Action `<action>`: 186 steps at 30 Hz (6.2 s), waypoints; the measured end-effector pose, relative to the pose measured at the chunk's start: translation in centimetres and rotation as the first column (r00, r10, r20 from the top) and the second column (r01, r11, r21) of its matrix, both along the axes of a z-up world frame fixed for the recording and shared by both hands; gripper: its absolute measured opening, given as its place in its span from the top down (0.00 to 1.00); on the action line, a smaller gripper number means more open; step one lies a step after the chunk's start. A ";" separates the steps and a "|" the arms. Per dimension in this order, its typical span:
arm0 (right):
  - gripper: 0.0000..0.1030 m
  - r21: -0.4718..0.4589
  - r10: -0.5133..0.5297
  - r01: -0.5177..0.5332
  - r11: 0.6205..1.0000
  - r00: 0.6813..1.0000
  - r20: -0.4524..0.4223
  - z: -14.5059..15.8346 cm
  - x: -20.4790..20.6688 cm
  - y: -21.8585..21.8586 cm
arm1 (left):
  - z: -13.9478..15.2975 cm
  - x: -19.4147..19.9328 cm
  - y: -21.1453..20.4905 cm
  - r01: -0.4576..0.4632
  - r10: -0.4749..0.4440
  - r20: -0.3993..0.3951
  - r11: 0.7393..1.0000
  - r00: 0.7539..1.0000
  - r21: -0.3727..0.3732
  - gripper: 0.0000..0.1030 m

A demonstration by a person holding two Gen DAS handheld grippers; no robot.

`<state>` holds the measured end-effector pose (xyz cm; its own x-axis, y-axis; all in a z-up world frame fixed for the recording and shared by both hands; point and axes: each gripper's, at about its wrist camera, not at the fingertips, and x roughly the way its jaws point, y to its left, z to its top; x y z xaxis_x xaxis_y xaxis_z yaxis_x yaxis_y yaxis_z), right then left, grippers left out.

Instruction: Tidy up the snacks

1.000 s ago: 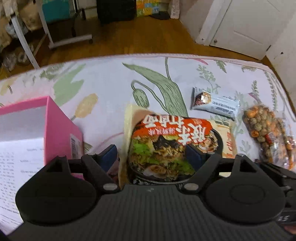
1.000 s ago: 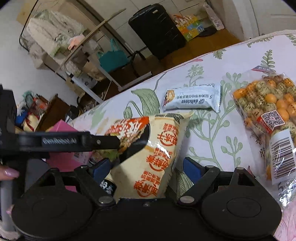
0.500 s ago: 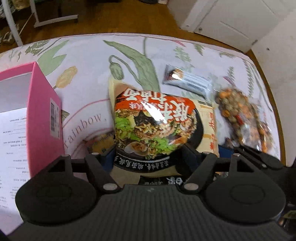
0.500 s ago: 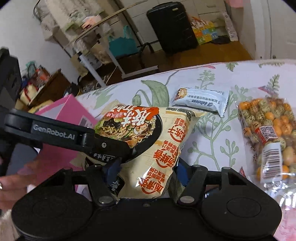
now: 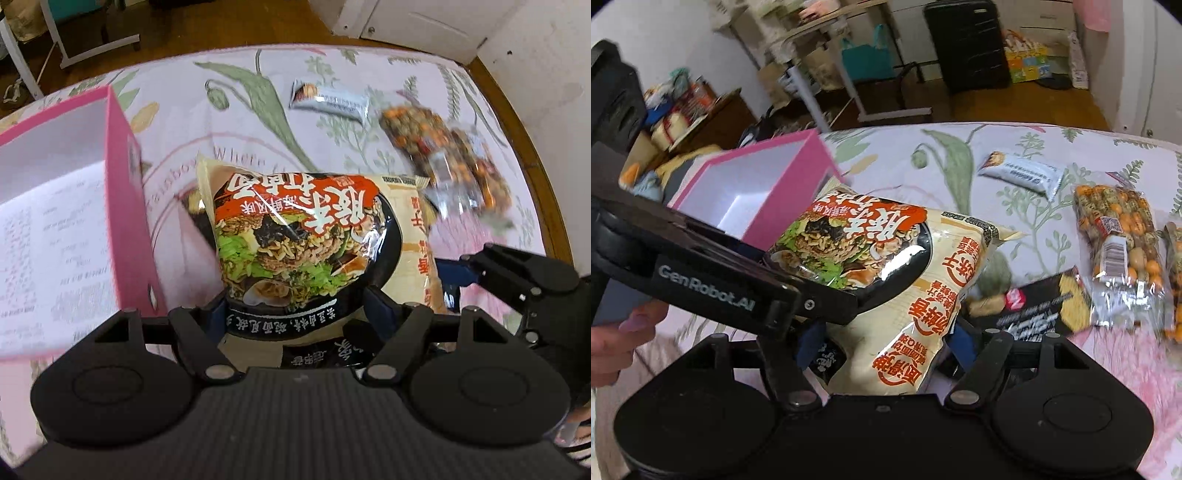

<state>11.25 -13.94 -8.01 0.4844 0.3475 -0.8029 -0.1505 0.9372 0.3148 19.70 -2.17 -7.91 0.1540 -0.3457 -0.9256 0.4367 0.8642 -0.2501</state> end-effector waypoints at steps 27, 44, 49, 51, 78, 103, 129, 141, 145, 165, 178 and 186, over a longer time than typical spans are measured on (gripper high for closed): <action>0.28 -0.066 0.295 -0.289 0.955 0.949 0.114 5.0 -4.5 6.7 | 8.3 -4.7 16.1 -0.194 0.196 0.022 0.979 0.980 -0.065 0.29; 0.29 -0.182 0.333 -0.313 0.932 0.939 0.090 -1.5 9.7 16.5 | -0.4 9.5 23.2 -0.302 0.306 0.054 0.951 0.950 -0.072 0.29; 0.29 -0.310 0.365 -0.334 0.890 0.930 0.048 -3.1 11.5 18.3 | -3.3 11.2 23.3 -0.321 0.322 0.005 0.943 0.947 -0.094 0.29; 0.29 -0.346 0.360 -0.328 0.879 0.933 0.029 -3.6 12.0 18.6 | -4.1 11.6 23.0 -0.322 0.323 -0.001 0.942 0.946 -0.096 0.29; 0.14 -0.153 0.255 -0.211 0.965 0.890 0.378 8.1 -2.2 4.5 | 7.0 -1.4 17.6 -0.192 0.186 0.292 0.981 0.938 -0.010 0.27; 0.50 -0.012 0.065 -0.064 0.998 0.970 0.233 -1.1 -4.0 -6.2 | -1.4 -6.4 4.7 -0.196 0.212 0.142 0.974 0.967 -0.116 0.28; 0.72 -0.207 0.168 -0.141 0.968 0.978 0.120 -7.2 0.0 -1.7 | -7.5 -7.4 3.7 -0.331 0.339 0.156 0.941 0.928 -0.074 0.67; 0.72 -0.094 0.078 -0.070 0.993 0.993 0.090 -4.5 -4.4 -2.4 | -5.3 -10.8 5.1 -0.252 0.248 0.148 0.968 0.957 0.007 0.67; 0.72 -0.078 0.085 -0.079 0.994 0.994 0.064 -3.4 -5.9 -2.2 | -4.2 -11.9 5.6 -0.222 0.216 0.157 0.975 0.964 0.021 0.67; 0.72 -0.034 0.268 -0.266 0.963 0.959 0.090 3.2 -9.2 3.3 | 2.8 -15.2 12.3 -0.231 0.225 0.185 0.973 0.957 0.014 0.67; 0.72 -0.121 0.387 -0.369 0.922 0.893 0.229 6.8 -5.0 9.7 | 7.2 -10.6 17.1 -0.309 0.309 0.312 0.950 0.898 -0.050 0.67; 0.73 -0.149 0.323 -0.292 0.945 0.909 0.265 4.1 2.3 12.1 | 3.8 -2.9 18.7 -0.374 0.399 0.323 0.917 0.858 -0.139 0.67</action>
<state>13.55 -1.87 -3.86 0.5784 0.4381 -0.6881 -0.5045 0.8550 0.1203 16.83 16.56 -4.10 0.5870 -0.2540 -0.7687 0.1397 0.9670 -0.2129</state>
